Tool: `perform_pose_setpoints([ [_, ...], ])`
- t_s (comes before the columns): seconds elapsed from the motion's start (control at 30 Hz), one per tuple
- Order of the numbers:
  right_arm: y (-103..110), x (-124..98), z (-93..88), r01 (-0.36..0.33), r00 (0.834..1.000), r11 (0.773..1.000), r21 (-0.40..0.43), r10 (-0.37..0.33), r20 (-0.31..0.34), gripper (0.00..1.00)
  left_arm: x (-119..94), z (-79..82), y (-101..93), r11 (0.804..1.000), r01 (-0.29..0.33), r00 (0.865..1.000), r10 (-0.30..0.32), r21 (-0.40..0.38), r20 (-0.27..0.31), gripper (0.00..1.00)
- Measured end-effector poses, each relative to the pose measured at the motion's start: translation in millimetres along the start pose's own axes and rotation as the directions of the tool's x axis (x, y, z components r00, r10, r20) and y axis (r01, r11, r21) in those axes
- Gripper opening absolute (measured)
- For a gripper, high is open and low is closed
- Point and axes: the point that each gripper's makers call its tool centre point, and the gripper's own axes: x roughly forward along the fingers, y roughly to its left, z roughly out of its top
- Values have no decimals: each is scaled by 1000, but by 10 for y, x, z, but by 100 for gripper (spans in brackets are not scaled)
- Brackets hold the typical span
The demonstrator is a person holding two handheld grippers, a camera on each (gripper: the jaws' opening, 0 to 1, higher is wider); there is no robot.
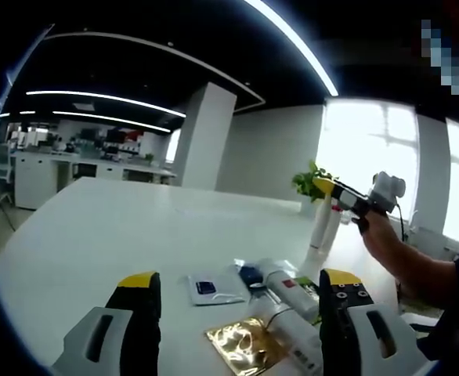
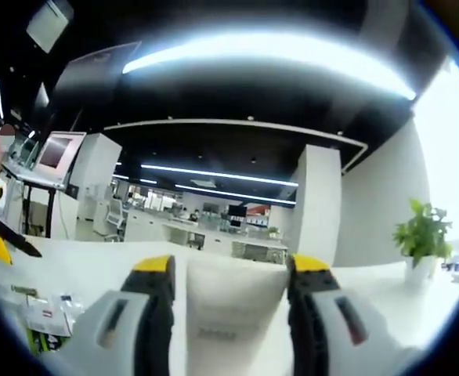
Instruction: Arrange the skincare products in the storage area until every visible bottle or jar stands upright without overlapping.
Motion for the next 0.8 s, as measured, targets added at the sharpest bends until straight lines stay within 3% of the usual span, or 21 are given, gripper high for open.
perform_pose_setpoints([
  [0.4, -28, 8, 60, -2, 1000, 1000, -12, 2, 12, 59, 1, 7, 12, 1000, 2, 1000, -2, -4, 2, 84],
  [0.8, -30, 12, 24, -27, 1000, 1000, -10, 27, 5, 52, 14, 0, 12, 1000, 3, 1000, -3, -5, 1, 84],
])
